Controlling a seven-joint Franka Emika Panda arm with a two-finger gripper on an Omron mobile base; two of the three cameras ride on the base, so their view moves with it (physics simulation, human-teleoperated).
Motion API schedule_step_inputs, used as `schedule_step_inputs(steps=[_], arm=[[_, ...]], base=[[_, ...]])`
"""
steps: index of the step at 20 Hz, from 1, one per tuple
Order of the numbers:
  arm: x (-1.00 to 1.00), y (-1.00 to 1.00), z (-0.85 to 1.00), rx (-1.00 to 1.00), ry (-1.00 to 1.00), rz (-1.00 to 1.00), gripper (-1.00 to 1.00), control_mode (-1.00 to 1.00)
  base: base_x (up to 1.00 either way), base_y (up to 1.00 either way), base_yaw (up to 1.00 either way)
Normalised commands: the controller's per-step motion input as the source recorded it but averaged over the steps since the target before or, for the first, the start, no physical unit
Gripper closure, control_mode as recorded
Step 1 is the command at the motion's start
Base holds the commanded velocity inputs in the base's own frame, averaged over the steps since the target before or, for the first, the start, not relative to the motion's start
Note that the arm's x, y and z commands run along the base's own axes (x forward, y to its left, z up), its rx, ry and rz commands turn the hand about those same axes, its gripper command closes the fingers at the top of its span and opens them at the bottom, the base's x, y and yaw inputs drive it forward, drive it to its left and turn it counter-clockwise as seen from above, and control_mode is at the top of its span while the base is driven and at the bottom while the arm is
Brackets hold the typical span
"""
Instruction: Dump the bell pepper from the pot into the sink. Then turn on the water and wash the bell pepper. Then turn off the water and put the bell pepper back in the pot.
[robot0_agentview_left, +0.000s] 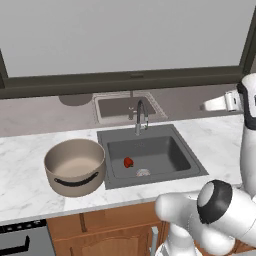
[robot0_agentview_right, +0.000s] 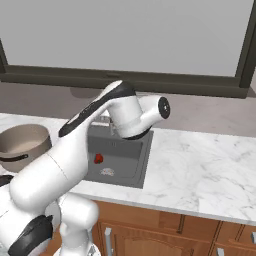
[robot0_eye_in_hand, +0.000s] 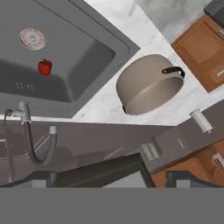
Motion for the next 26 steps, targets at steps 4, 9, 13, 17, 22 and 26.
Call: schedule_step_inputs(steps=[4,9,13,17,22,26], arm=[[-0.89,0.30,0.08,-0.08,0.24,-0.06,-1.00,-1.00],[-0.80,0.59,0.01,-0.15,0.18,-0.07,-1.00,-1.00],[-0.55,0.69,0.12,-0.18,0.19,-0.11,-1.00,-1.00],[-0.31,0.65,0.12,-0.16,0.24,-0.15,-1.00,-1.00],[-0.05,0.64,0.01,-0.09,0.27,-0.19,-1.00,-1.00],[0.00,0.52,0.00,-0.03,0.21,-0.08,-1.00,-1.00]], base=[[0.00,0.00,0.00],[0.00,0.00,0.00],[0.00,0.00,0.00],[0.00,0.00,0.00],[0.00,0.00,0.00],[0.00,0.00,0.00]])
